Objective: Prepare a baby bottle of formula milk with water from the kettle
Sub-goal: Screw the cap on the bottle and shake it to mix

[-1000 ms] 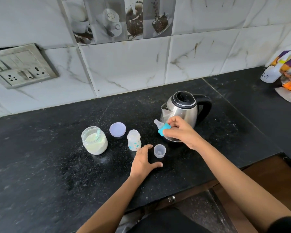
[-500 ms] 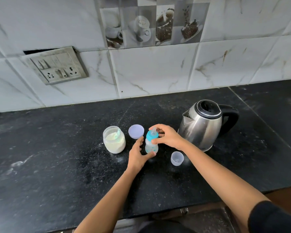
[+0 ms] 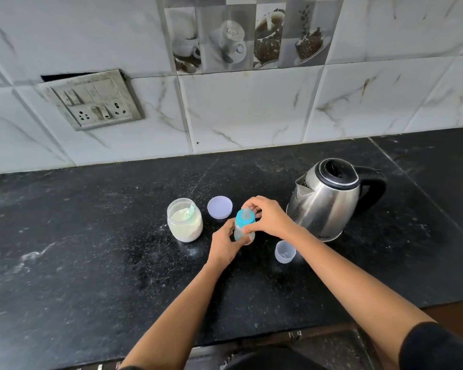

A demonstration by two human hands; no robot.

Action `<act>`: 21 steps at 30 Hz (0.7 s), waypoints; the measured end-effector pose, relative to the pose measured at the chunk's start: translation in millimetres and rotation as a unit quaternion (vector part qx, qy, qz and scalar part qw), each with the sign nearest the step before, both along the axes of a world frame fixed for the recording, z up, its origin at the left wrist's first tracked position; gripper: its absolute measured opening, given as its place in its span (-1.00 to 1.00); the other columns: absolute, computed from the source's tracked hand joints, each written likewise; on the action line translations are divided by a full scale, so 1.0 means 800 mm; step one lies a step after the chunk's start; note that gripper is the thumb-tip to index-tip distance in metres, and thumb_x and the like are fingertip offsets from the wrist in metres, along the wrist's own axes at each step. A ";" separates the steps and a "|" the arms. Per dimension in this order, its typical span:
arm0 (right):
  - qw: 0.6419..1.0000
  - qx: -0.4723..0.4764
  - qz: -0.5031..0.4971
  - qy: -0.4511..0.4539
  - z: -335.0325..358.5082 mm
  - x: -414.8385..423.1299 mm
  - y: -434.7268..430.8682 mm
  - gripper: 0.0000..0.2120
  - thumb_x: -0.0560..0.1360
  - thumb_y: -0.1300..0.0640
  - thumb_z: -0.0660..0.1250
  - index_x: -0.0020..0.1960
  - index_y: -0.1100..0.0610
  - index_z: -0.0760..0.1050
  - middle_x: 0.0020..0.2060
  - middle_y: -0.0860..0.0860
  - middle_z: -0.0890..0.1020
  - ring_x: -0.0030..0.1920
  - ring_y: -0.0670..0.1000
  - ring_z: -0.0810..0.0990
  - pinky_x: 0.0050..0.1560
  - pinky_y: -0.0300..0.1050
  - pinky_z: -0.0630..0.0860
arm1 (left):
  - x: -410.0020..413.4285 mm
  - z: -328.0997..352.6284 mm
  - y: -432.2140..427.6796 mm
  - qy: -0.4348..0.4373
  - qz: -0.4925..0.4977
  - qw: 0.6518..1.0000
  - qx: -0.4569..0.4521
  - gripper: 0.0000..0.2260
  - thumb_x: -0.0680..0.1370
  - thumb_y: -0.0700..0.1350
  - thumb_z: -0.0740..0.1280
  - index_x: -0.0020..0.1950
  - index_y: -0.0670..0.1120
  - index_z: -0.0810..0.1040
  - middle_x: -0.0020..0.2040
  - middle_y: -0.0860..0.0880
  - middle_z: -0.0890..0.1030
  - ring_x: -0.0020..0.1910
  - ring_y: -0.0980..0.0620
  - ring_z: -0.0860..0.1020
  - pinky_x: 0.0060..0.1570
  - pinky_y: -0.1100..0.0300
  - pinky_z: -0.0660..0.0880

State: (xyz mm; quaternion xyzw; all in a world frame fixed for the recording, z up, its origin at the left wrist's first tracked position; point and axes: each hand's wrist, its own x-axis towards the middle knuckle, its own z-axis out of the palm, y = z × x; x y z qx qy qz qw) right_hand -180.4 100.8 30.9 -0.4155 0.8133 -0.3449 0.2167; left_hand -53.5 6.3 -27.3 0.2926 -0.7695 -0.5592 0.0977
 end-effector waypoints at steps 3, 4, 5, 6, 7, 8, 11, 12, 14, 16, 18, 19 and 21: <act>0.997 -0.005 -0.071 0.034 -0.008 0.021 0.000 -0.48 0.22 0.01 0.62 -0.01 0.08 0.38 -0.04 -0.02 0.48 -0.07 -0.05 0.51 -0.06 -0.12 0.54 | 0.001 -0.002 0.002 0.013 0.006 1.000 -0.001 -0.56 0.45 -0.15 0.48 0.29 0.01 0.46 0.09 0.19 0.57 0.06 0.28 0.54 -0.09 0.56 0.42; 0.996 0.001 -0.080 0.043 -0.011 0.026 0.001 -0.46 0.21 -0.03 0.61 -0.04 0.08 0.35 -0.07 -0.01 0.47 -0.11 -0.06 0.48 -0.10 -0.10 0.51 | 0.002 -0.003 0.002 0.016 0.006 1.000 -0.002 -0.56 0.44 -0.14 0.48 0.28 0.02 0.47 0.09 0.18 0.58 0.08 0.24 0.55 -0.06 0.54 0.42; 0.995 0.006 -0.084 0.057 -0.014 0.027 0.004 -0.45 0.19 -0.08 0.61 -0.08 0.08 0.32 -0.12 -0.01 0.46 -0.16 -0.07 0.44 -0.15 -0.10 0.46 | 0.002 -0.004 0.001 0.016 0.005 1.000 -0.001 -0.54 0.43 -0.13 0.50 0.28 0.03 0.46 0.10 0.18 0.58 0.10 0.22 0.55 -0.03 0.52 0.43; 0.993 0.011 -0.088 0.073 -0.018 0.025 0.008 -0.43 0.17 -0.13 0.60 -0.12 0.08 0.30 -0.16 -0.02 0.44 -0.19 -0.08 0.39 -0.19 -0.11 0.42 | 0.001 -0.005 -0.001 0.015 0.002 1.000 0.003 -0.53 0.42 -0.12 0.50 0.29 0.04 0.46 0.12 0.19 0.57 0.12 0.21 0.54 0.00 0.49 0.43; 0.993 0.013 -0.088 0.082 -0.019 0.021 0.011 -0.43 0.17 -0.16 0.60 -0.13 0.07 0.31 -0.16 -0.03 0.42 -0.18 -0.08 0.38 -0.19 -0.13 0.40 | 0.000 -0.006 -0.003 0.012 -0.003 1.000 0.005 -0.52 0.42 -0.11 0.50 0.30 0.05 0.45 0.14 0.19 0.56 0.14 0.21 0.53 0.04 0.45 0.42; 0.994 0.012 -0.083 0.075 -0.021 0.015 0.015 -0.43 0.17 -0.17 0.59 -0.09 0.05 0.33 -0.11 -0.03 0.42 -0.12 -0.07 0.39 -0.13 -0.15 0.42 | 0.000 -0.008 -0.004 0.009 -0.008 1.000 0.006 -0.50 0.42 -0.11 0.50 0.31 0.05 0.44 0.17 0.18 0.55 0.16 0.21 0.52 0.10 0.40 0.41; 0.999 0.018 0.015 -0.037 -0.014 0.004 0.019 -0.24 0.28 -0.06 0.56 0.35 -0.02 0.25 0.34 -0.06 0.34 0.32 -0.09 0.33 0.31 -0.11 0.35 | -0.002 -0.012 -0.005 0.001 -0.007 1.000 0.002 -0.48 0.41 -0.11 0.51 0.33 0.04 0.43 0.20 0.16 0.53 0.18 0.20 0.49 0.22 0.27 0.39; 0.996 0.025 0.049 -0.077 -0.011 0.005 0.018 -0.18 0.33 0.01 0.54 0.46 -0.04 0.17 0.44 -0.09 0.27 0.39 -0.12 0.26 0.36 -0.12 0.29 | -0.001 -0.012 -0.005 0.003 -0.006 1.000 -0.001 -0.48 0.40 -0.11 0.52 0.32 0.05 0.43 0.19 0.18 0.53 0.16 0.21 0.49 0.22 0.28 0.39; 0.991 0.020 0.069 -0.109 -0.008 0.011 0.015 -0.21 0.40 0.14 0.47 0.51 -0.06 0.15 0.46 -0.10 0.29 0.38 -0.14 0.29 0.32 -0.17 0.30 | -0.001 -0.011 -0.004 0.007 -0.006 1.000 -0.004 -0.49 0.40 -0.11 0.52 0.29 0.09 0.43 0.14 0.23 0.53 0.12 0.27 0.50 0.14 0.39 0.38; 0.993 -0.011 0.031 -0.116 -0.014 0.016 0.016 -0.31 0.41 0.21 0.44 0.46 -0.07 0.26 0.40 -0.10 0.40 0.35 -0.15 0.36 0.31 -0.16 0.36 | 0.000 -0.009 -0.004 0.010 -0.007 1.000 -0.008 -0.52 0.41 -0.09 0.51 0.25 0.13 0.43 0.08 0.29 0.53 0.07 0.35 0.50 0.02 0.51 0.37; 0.993 -0.049 -0.013 -0.107 -0.023 0.018 0.024 -0.42 0.39 0.18 0.46 0.36 -0.08 0.38 0.29 -0.14 0.51 0.29 -0.19 0.44 0.34 -0.12 0.40 | 0.000 -0.008 -0.004 0.011 -0.008 1.000 -0.006 -0.53 0.41 -0.10 0.51 0.24 0.14 0.43 0.06 0.30 0.52 0.07 0.33 0.50 -0.01 0.52 0.38; 0.993 -0.063 -0.031 -0.095 -0.027 0.017 0.030 -0.49 0.39 0.17 0.48 0.29 -0.06 0.44 0.20 -0.16 0.56 0.23 -0.22 0.49 0.32 -0.11 0.43 | 0.000 -0.008 -0.005 0.009 -0.009 1.000 -0.006 -0.52 0.41 -0.11 0.51 0.26 0.12 0.44 0.07 0.29 0.52 0.07 0.31 0.50 0.02 0.49 0.37; 0.993 -0.075 -0.066 -0.061 -0.026 0.009 0.040 -0.63 0.38 0.15 0.50 0.15 0.01 0.51 0.04 -0.15 0.62 0.08 -0.22 0.57 0.25 -0.07 0.49 | 0.000 -0.008 -0.006 0.000 -0.010 1.000 -0.011 -0.49 0.41 -0.13 0.51 0.31 0.06 0.43 0.11 0.24 0.50 0.09 0.27 0.48 0.11 0.42 0.33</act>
